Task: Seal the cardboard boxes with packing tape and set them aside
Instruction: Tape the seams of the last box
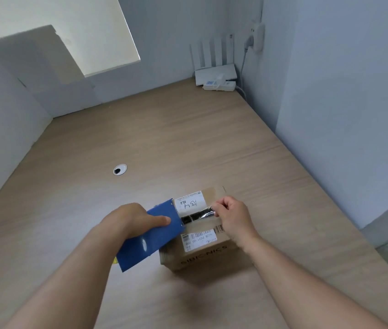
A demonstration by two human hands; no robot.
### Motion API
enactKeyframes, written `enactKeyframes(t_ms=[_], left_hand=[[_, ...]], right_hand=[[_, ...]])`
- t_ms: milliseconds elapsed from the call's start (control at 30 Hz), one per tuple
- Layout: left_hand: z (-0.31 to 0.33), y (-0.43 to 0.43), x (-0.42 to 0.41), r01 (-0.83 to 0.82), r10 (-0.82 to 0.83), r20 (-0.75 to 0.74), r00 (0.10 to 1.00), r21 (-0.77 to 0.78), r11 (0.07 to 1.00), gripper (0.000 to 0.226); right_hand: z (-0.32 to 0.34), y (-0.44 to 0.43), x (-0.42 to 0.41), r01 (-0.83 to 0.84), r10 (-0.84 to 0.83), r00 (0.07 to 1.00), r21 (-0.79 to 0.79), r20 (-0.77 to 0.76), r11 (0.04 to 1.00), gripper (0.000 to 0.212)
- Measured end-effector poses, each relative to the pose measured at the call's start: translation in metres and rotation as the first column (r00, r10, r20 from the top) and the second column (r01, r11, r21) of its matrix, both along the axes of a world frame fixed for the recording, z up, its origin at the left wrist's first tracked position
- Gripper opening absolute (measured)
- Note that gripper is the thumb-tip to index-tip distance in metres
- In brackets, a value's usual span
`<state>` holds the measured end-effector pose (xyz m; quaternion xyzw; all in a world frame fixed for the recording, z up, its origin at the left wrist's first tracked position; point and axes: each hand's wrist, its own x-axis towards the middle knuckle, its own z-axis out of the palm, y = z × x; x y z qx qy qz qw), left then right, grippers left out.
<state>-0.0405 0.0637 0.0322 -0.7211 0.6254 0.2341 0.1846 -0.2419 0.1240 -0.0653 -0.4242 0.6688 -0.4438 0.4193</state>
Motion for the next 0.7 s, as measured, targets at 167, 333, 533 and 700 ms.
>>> enactKeyframes(t_ms=[167, 333, 533, 700], left_hand=[[0.0, -0.013, -0.009, 0.01, -0.011, 0.027, 1.0, 0.047, 0.999, 0.055], [0.006, -0.018, -0.014, -0.016, 0.017, -0.007, 1.0, 0.069, 0.997, 0.058], [0.007, -0.023, -0.036, -0.007, 0.01, -0.016, 1.0, 0.153, 0.988, 0.054], [0.005, -0.029, -0.046, -0.014, 0.019, -0.021, 1.0, 0.205, 0.979, 0.055]], right_hand=[[-0.005, 0.007, 0.005, -0.057, -0.023, 0.91, -0.179, -0.414, 0.982, 0.017], [0.004, -0.01, -0.004, 0.016, 0.051, 0.857, 0.125, -0.512, 0.992, 0.026], [-0.001, -0.018, -0.02, 0.136, -0.111, 0.985, 0.207, -0.129, 0.969, 0.018], [-0.011, -0.004, -0.025, 0.259, -0.265, 0.964, 0.162, 0.018, 0.952, 0.019]])
